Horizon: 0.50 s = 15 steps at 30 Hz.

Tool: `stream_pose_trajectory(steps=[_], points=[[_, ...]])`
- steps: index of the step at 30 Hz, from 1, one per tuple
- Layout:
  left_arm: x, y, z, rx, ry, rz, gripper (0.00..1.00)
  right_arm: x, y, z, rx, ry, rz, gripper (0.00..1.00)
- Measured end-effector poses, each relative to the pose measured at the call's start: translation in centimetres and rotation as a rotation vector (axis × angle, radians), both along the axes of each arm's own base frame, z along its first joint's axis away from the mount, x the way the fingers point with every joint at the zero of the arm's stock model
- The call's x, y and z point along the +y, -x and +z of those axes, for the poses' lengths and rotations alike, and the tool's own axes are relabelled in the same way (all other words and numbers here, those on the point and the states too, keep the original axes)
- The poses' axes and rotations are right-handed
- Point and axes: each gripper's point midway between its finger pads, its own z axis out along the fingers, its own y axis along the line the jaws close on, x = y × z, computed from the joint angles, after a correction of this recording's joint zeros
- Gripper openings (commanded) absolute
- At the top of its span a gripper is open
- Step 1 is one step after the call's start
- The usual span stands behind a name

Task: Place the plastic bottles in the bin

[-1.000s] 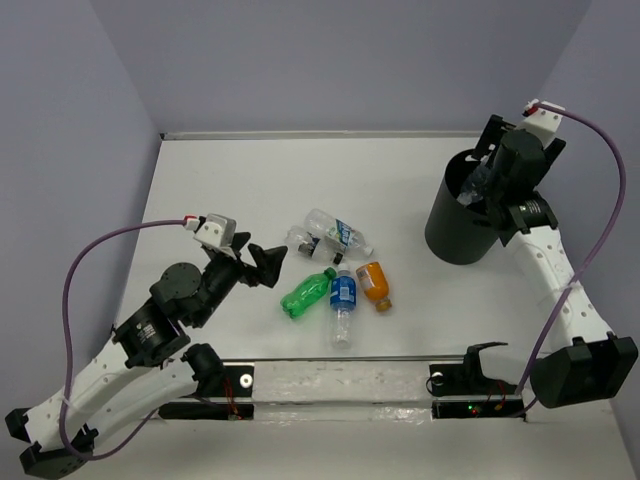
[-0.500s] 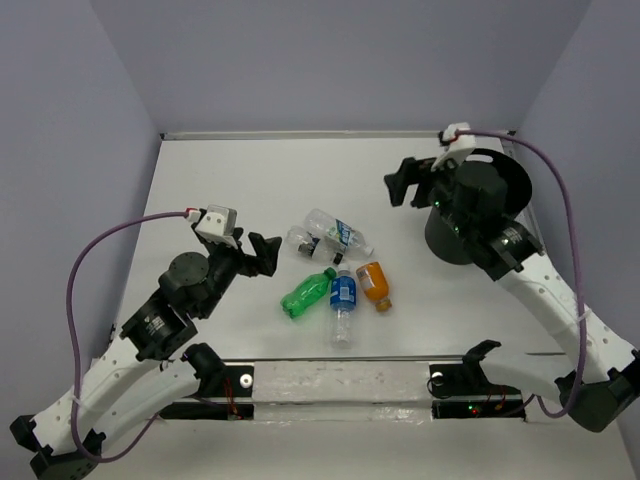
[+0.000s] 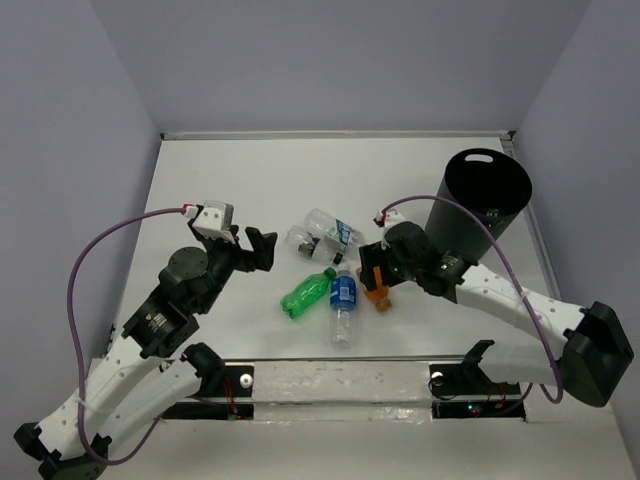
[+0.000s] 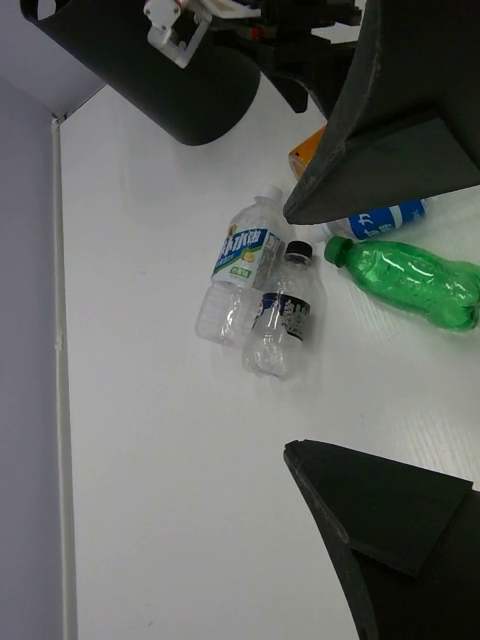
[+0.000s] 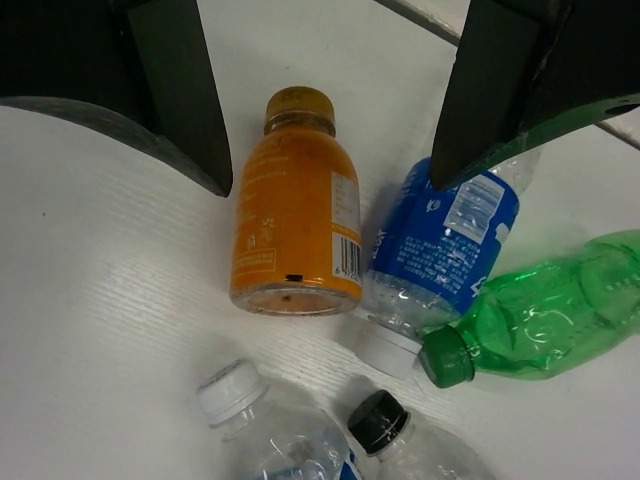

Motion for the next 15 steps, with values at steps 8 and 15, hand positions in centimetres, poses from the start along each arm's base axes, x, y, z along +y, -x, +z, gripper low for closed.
stream_pose_trajectory(steps=[8,15], points=[[-0.1,0.1,0.0,0.0,0.002,-0.008,0.99,0.7,-1.3,-5.4,0.116,0.148,-0.004,0.87],[-0.4,0.2,0.2,-0.005,0.008,-0.023,0.99,0.2,-2.5,-6.6,0.107,0.219,-0.036,0.73]])
